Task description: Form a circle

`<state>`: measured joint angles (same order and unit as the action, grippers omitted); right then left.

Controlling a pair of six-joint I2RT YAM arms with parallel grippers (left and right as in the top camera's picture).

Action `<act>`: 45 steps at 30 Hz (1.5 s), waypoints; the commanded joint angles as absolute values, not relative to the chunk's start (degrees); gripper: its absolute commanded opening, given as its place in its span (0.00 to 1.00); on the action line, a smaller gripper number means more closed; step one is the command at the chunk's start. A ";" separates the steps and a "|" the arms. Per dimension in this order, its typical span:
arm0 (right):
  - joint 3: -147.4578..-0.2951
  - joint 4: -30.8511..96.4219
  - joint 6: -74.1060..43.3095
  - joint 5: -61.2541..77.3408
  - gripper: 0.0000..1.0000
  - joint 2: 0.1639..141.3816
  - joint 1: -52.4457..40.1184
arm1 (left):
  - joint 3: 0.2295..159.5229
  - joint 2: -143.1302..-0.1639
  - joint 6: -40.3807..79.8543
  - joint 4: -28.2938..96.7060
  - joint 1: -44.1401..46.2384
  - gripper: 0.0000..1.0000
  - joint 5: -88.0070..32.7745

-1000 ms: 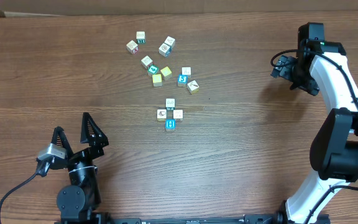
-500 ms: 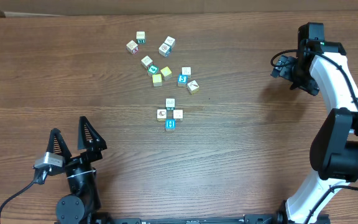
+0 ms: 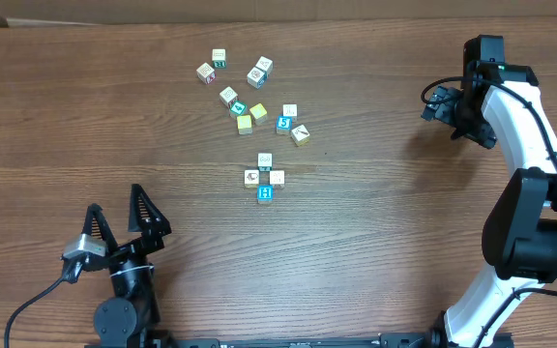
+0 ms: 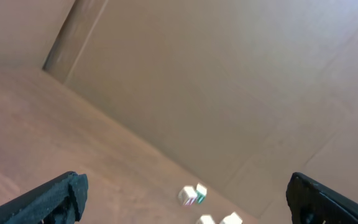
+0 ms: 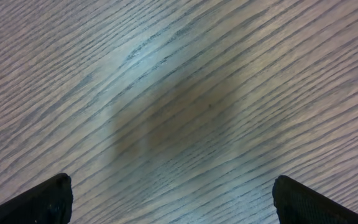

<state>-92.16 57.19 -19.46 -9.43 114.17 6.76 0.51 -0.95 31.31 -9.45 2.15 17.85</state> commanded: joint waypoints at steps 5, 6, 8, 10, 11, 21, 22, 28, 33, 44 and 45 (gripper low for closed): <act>-93.38 57.12 -19.42 -10.04 1.00 112.73 6.83 | 0.27 -0.19 30.81 -0.60 2.15 1.00 18.55; -93.38 57.12 -19.42 -10.04 1.00 112.73 6.83 | 0.27 -0.19 30.81 1.37 2.15 1.00 18.52; -93.38 57.12 -19.42 -10.04 1.00 112.73 6.83 | 0.27 -0.19 30.63 2.76 2.15 0.99 18.44; -93.38 57.12 -19.42 -10.04 1.00 112.73 6.83 | 0.27 -0.19 30.61 2.79 2.15 1.00 18.44; -93.38 57.12 -19.42 -10.04 1.00 112.73 6.83 | 0.27 -0.19 30.61 2.79 2.15 0.99 18.44; -93.38 57.12 -19.42 -10.04 1.00 112.73 6.83 | 0.27 -0.19 30.61 2.76 2.15 0.99 18.44; -93.38 57.12 -19.42 -10.04 1.00 112.73 6.83 | 0.27 -0.19 30.61 2.76 2.15 1.00 18.44; -93.38 57.12 -19.42 -10.04 1.00 112.73 6.83 | 0.27 -0.21 30.61 2.79 2.15 1.00 18.44; -93.38 57.12 -19.42 -10.04 1.00 112.73 6.83 | 0.27 -0.21 30.61 2.79 2.15 0.99 18.44; -93.38 57.12 -19.42 -10.04 1.00 112.73 6.83 | 0.27 -0.21 30.61 2.79 2.15 0.99 18.44; -93.38 57.12 -19.42 -10.04 1.00 112.73 6.83 | 0.27 -0.21 30.61 2.79 2.15 0.99 18.44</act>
<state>-92.16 57.23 -19.49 -9.43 114.17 6.76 0.49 -0.86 31.29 2.79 2.15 17.82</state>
